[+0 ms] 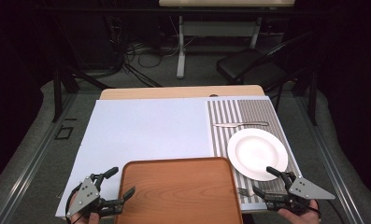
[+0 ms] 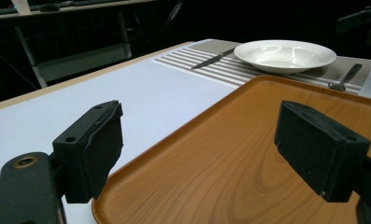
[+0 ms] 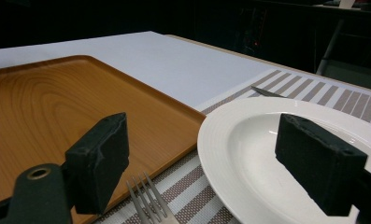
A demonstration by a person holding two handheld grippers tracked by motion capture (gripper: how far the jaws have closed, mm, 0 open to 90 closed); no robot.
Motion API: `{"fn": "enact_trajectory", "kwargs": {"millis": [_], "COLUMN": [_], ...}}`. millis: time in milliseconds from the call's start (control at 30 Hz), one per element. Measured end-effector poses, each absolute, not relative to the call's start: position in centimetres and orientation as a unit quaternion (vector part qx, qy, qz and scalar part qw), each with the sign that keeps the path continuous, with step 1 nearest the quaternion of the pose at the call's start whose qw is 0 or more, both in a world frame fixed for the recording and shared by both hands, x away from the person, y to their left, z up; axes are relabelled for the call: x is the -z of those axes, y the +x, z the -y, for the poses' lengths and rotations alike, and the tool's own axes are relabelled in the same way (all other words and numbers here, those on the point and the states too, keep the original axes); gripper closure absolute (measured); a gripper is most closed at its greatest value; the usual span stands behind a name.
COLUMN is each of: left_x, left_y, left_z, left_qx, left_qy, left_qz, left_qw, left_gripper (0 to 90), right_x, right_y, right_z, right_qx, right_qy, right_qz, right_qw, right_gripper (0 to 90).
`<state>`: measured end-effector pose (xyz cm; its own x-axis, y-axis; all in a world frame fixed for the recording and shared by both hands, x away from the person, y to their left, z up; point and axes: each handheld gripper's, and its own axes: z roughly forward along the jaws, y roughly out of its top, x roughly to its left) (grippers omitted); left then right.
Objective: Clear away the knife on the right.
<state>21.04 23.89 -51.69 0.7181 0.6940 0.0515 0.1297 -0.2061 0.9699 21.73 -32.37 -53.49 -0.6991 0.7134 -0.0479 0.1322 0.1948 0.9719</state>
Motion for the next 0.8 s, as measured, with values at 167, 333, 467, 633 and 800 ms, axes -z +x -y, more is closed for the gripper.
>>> {"fn": "enact_trajectory", "kwargs": {"millis": [167,333,467,633,800], "left_x": [51.7,51.8,51.8,51.9,51.9], "left_y": [21.1,21.1,21.1,21.4,21.8], "left_z": [-23.8,-23.8,-23.8,-23.9,-23.9], "left_qx": [-0.249,-0.246,-0.245,-0.238,-0.220], "left_qy": [0.737,0.738,0.738,0.739,0.743], "left_qz": [-0.279,-0.279,-0.280,-0.297,-0.326], "left_qw": [0.564,0.563,0.563,0.555,0.540], "left_gripper": [15.8,15.8,15.8,15.8,15.8], "right_x": [53.4,53.4,53.4,53.3,53.1], "right_y": [21.7,21.8,22.0,22.2,22.7], "right_z": [32.4,32.4,32.3,32.3,32.2], "right_qx": [-0.562,-0.554,-0.548,-0.534,-0.514], "right_qy": [0.290,0.292,0.293,0.308,0.331], "right_qz": [-0.727,-0.732,-0.736,-0.741,-0.750], "right_qw": [0.266,0.268,0.269,0.266,0.253], "right_gripper": [17.1,17.1,17.1,18.6,21.2]}}
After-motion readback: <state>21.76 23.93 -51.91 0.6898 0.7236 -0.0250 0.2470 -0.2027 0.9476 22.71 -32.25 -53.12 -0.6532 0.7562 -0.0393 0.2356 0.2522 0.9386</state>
